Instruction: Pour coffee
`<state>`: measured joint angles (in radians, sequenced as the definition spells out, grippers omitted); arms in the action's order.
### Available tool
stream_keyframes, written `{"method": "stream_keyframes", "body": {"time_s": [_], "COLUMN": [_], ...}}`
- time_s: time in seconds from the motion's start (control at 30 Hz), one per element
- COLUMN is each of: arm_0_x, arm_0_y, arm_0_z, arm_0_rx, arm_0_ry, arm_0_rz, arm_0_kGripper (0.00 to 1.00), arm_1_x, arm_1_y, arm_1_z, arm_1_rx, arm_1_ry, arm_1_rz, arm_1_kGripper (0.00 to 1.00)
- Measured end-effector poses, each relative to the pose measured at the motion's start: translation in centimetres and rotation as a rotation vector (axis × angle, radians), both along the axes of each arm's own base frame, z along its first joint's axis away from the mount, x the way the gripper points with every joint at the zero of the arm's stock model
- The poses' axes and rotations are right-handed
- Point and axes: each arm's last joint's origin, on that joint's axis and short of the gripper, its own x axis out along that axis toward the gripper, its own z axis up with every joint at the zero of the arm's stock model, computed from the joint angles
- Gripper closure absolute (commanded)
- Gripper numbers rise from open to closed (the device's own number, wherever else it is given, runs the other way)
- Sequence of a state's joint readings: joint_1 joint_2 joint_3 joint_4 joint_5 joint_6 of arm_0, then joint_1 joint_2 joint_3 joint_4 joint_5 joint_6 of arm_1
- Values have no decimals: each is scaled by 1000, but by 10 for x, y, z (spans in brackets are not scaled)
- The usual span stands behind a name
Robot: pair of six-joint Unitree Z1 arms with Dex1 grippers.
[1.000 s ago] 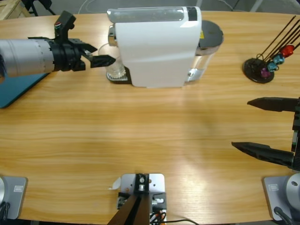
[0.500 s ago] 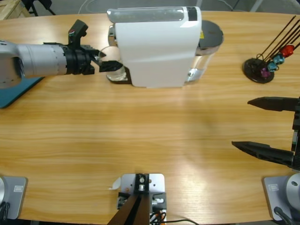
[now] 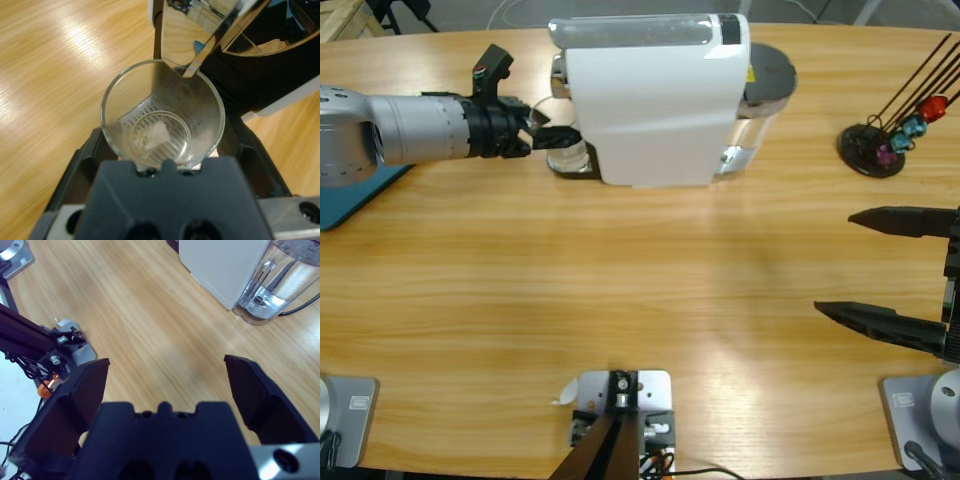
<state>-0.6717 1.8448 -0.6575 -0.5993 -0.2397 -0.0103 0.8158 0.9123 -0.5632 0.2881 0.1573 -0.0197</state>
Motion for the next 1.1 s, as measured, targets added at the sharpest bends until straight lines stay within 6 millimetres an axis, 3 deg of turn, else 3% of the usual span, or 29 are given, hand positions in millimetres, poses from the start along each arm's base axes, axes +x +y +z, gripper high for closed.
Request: {"method": "stream_keyframes", "body": {"time_s": [0.23, 0.57, 0.83, 0.97, 1.1], "arm_0_x": [-5, -37, -89, -94, -86], "arm_0_y": [7, 57, 112, 130, 145], "arm_0_z": [-4, 2, 25, 19, 13], "arm_0_rx": [-7, -13, -52, -4, 39], "arm_0_ry": [4, 13, -83, -106, -111], "arm_0_rz": [-1, 98, 433, 633, 832], "arm_0_kGripper": [897, 894, 883, 883, 883], "arm_1_x": [1, 1, 1, 1, 1], "arm_1_y": [0, 0, 0, 0, 0], "arm_1_z": [0, 0, 0, -1, -1], "arm_1_rx": [-6, -6, -8, -11, -11], "arm_1_ry": [-6, -6, -4, -1, -1], "arm_1_rz": [-11, -11, -11, -11, -11], "arm_1_kGripper": [0, 0, 0, 0, 0]}}
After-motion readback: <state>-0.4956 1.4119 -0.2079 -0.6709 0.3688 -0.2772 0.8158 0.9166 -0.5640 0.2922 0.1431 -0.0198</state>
